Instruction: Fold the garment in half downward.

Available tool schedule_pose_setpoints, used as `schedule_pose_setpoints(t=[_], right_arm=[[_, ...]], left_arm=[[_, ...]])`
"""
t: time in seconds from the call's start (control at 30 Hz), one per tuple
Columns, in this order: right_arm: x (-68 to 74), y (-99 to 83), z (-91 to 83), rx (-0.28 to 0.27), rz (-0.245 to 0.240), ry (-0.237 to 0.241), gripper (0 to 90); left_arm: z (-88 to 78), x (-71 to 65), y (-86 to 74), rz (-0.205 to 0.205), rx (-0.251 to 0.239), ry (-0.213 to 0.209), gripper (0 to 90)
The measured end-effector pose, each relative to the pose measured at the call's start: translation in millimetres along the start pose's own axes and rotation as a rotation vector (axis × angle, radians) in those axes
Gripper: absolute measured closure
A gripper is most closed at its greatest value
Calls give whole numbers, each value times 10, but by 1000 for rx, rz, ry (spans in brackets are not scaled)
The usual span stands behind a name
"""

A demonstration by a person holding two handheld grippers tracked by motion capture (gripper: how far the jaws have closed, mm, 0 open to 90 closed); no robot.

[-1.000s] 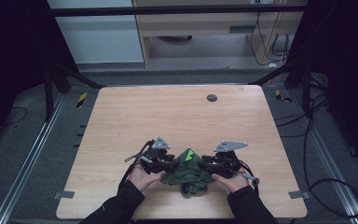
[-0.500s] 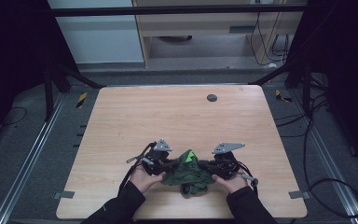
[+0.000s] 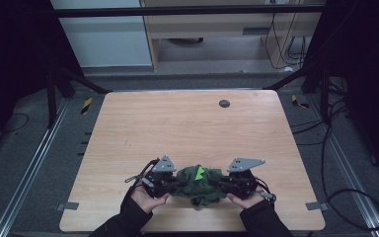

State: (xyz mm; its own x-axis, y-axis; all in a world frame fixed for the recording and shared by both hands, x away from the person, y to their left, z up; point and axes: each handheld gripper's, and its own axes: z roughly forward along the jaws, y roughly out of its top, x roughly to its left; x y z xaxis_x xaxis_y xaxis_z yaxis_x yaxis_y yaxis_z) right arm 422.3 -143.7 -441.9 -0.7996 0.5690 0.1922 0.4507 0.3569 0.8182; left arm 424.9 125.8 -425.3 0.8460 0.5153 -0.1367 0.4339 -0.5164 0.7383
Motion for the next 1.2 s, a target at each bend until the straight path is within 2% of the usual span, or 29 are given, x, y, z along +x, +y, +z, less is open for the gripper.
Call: schedule_pose_setpoints(t=[0.07,0.1,0.33,0.47,0.57,0.6,0.7,0.8,0.93,0.97,1.03,1.1,1.13,1.2], right_arm=[[24,-22,-11,8,1,5,867],[37,-39,-18,11,0,10,863],[102,-226,-45,50,24,35,818],[100,-247,-87,41,40,30,810],[94,-229,-102,30,42,27,817],[91,-200,-131,19,40,22,824],[87,-179,-159,10,43,19,831],[59,-137,-224,-7,46,5,845],[33,-92,-244,-21,49,-8,862],[22,-73,-240,-25,47,-12,872],[-11,-39,-216,-31,55,-16,887],[-59,9,-153,-37,72,-21,895],[-82,49,-83,-34,71,-22,896],[-79,77,-15,-25,72,-24,897]], left_arm=[[4,-24,-13,2,3,-4,872],[14,-58,-36,14,14,-11,872],[137,-213,-211,23,71,-42,866],[129,-230,-242,18,66,-40,842],[87,-220,-241,19,69,-37,818],[38,-215,-245,5,54,-33,815],[-23,-189,-245,9,48,-26,817],[-127,-95,-218,-13,22,-4,839],[-157,-25,-182,-41,9,-3,854],[-161,-21,-174,-48,2,-6,856],[-177,-27,-170,-37,6,-9,859],[-164,-63,-176,-35,5,-14,860],[-145,-92,-179,-18,21,-20,859],[-133,-117,-179,-14,21,-24,853]])
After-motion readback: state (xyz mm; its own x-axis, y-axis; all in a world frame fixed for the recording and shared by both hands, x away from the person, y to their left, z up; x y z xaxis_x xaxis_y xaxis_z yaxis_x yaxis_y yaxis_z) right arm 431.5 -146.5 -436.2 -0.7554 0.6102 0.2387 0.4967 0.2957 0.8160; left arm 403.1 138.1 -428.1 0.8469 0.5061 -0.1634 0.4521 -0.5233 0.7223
